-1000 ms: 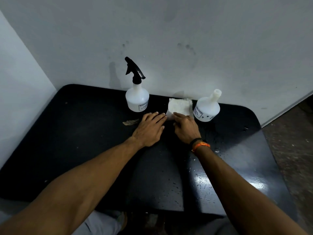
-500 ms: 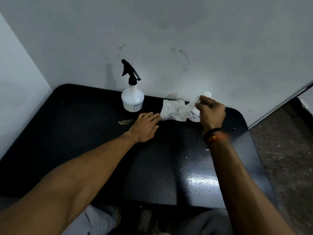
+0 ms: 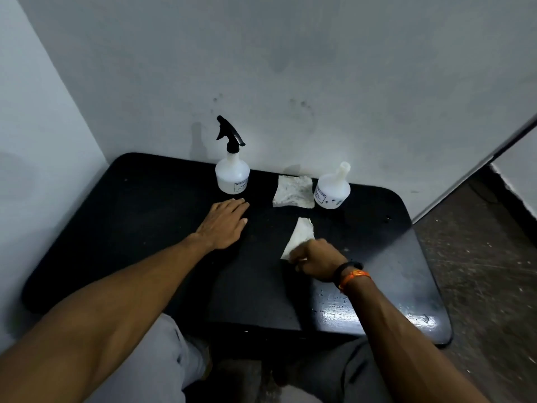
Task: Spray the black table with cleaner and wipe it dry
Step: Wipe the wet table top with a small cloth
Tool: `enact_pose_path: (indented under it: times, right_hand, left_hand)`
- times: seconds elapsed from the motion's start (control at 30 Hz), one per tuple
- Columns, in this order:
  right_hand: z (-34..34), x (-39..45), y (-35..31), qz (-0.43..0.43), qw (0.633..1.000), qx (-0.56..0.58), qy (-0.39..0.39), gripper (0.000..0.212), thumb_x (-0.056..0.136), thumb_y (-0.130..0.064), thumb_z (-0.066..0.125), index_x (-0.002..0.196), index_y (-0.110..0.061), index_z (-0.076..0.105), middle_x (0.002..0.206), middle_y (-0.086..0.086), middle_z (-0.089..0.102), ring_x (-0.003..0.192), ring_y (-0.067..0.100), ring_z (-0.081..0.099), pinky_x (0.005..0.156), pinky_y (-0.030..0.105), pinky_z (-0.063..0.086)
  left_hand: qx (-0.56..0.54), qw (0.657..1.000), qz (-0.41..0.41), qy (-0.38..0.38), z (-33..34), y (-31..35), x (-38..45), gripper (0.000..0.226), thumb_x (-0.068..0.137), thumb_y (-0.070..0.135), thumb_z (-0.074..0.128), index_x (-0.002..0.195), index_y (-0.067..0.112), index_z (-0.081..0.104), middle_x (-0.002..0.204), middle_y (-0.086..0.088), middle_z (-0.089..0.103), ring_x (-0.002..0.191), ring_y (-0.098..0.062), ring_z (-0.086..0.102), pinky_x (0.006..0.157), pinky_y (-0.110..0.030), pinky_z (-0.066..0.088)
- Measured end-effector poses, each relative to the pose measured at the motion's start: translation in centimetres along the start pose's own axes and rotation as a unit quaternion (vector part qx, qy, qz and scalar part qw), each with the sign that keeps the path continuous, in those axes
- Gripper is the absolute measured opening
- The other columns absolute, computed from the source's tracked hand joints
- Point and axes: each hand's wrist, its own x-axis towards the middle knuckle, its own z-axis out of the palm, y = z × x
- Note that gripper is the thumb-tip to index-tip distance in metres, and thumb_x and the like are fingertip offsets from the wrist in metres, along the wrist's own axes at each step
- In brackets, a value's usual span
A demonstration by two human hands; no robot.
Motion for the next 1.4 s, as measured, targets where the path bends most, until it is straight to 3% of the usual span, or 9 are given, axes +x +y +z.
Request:
enact_pose_path:
  times: [0.17, 0.27, 0.47, 0.6, 0.73, 0.97, 1.1, 1.2, 1.4]
  right_hand:
    - [0.5, 0.7, 0.6, 0.070, 0.992, 0.017, 0.101, 0.035, 0.081, -0.007, 0.058, 0.100, -0.028, 0.078, 0.110, 0.005, 0.073, 0.103, 0.027, 0.067, 0.091, 0.035, 0.054]
    - [1.0, 1.5, 0.7, 0.069, 0.987, 0.008, 0.146, 0.040, 0.083, -0.005, 0.059, 0.117, -0.020, 0.073, 0.122, 0.005, 0.069, 0.112, 0.027, 0.064, 0.095, 0.037, 0.052]
    - [3.8, 4.1, 0.2, 0.059, 0.990, -0.012, 0.126, 0.051, 0.092, -0.008, 0.049, 0.142, -0.001, 0.043, 0.151, 0.017, 0.037, 0.133, 0.040, 0.045, 0.108, 0.047, 0.044]
    - [5.4, 5.6, 0.8, 0.065, 0.987, -0.050, 0.137, 0.065, 0.092, -0.012, 0.048, 0.151, 0.005, 0.026, 0.156, 0.023, 0.026, 0.147, 0.039, 0.023, 0.122, 0.049, 0.021]
    - [5.8, 6.9, 0.2, 0.104, 0.983, -0.060, 0.142, 0.079, 0.092, -0.019, 0.049, 0.155, 0.006, 0.010, 0.163, 0.028, 0.007, 0.152, 0.042, 0.004, 0.123, 0.051, 0.001]
    - [6.9, 10.4, -6.3, 0.033, 0.989, -0.067, 0.131, 0.077, 0.094, -0.022, 0.042, 0.155, 0.007, 0.006, 0.163, 0.030, 0.005, 0.153, 0.041, 0.003, 0.125, 0.051, 0.001]
    - [10.6, 8.9, -11.4, -0.055, 0.987, -0.066, 0.133, 0.076, 0.088, -0.030, 0.011, 0.156, 0.004, 0.010, 0.164, 0.027, 0.003, 0.153, 0.039, -0.002, 0.125, 0.050, -0.003]
    - [13.2, 6.0, -12.8, -0.090, 0.986, -0.062, 0.129, 0.081, 0.083, -0.032, 0.009, 0.156, 0.003, 0.013, 0.164, 0.024, 0.007, 0.154, 0.036, 0.001, 0.124, 0.051, 0.000]
    - [12.2, 3.1, -7.6, 0.011, 0.985, -0.068, 0.158, 0.086, 0.076, -0.028, 0.008, 0.157, 0.001, 0.007, 0.165, 0.021, -0.001, 0.154, 0.034, -0.004, 0.122, 0.051, -0.008]
  left_hand:
    - [0.017, 1.000, -0.017, -0.014, 0.8, -2.4, -2.8, 0.054, 0.105, 0.036, 0.037, 0.154, 0.014, 0.031, 0.162, -0.008, 0.026, 0.150, -0.025, 0.024, 0.121, -0.043, 0.021]
    - [0.037, 0.999, -0.010, -0.002, 1.4, -3.4, -3.7, 0.054, 0.104, 0.036, 0.038, 0.153, 0.014, 0.033, 0.162, -0.009, 0.026, 0.150, -0.027, 0.024, 0.121, -0.043, 0.020]
    - [0.095, 0.995, -0.024, 0.026, 1.9, -4.8, -4.3, 0.059, 0.102, 0.044, 0.027, 0.153, 0.016, 0.033, 0.163, -0.010, 0.024, 0.150, -0.027, 0.023, 0.123, -0.048, 0.014]
    - [0.096, 0.994, -0.047, 0.029, 2.9, -5.5, -4.9, 0.064, 0.100, 0.050, 0.016, 0.153, 0.018, 0.033, 0.162, -0.009, 0.026, 0.150, -0.028, 0.023, 0.123, -0.053, 0.013]
    - [0.088, 0.994, -0.054, 0.040, 3.2, -5.6, -4.9, 0.062, 0.100, 0.048, 0.017, 0.155, 0.021, 0.030, 0.163, -0.007, 0.026, 0.150, -0.026, 0.022, 0.123, -0.051, 0.012]
    - [0.068, 0.994, -0.052, 0.066, 3.2, -5.7, -4.9, 0.058, 0.099, 0.042, 0.023, 0.152, 0.022, 0.036, 0.161, -0.005, 0.031, 0.149, -0.024, 0.027, 0.123, -0.049, 0.016]
    - [0.064, 0.994, -0.052, 0.073, 3.4, -5.9, -4.9, 0.057, 0.099, 0.039, 0.023, 0.151, 0.023, 0.038, 0.160, -0.005, 0.034, 0.148, -0.024, 0.029, 0.122, -0.049, 0.018]
    - [0.059, 0.994, -0.051, 0.076, 3.4, -6.0, -4.8, 0.056, 0.099, 0.036, 0.025, 0.152, 0.023, 0.038, 0.160, -0.004, 0.033, 0.149, -0.023, 0.028, 0.123, -0.048, 0.018]
    - [0.061, 0.993, -0.050, 0.084, 3.5, -6.0, -4.9, 0.055, 0.099, 0.035, 0.026, 0.151, 0.023, 0.038, 0.160, -0.004, 0.034, 0.148, -0.024, 0.029, 0.123, -0.048, 0.016]
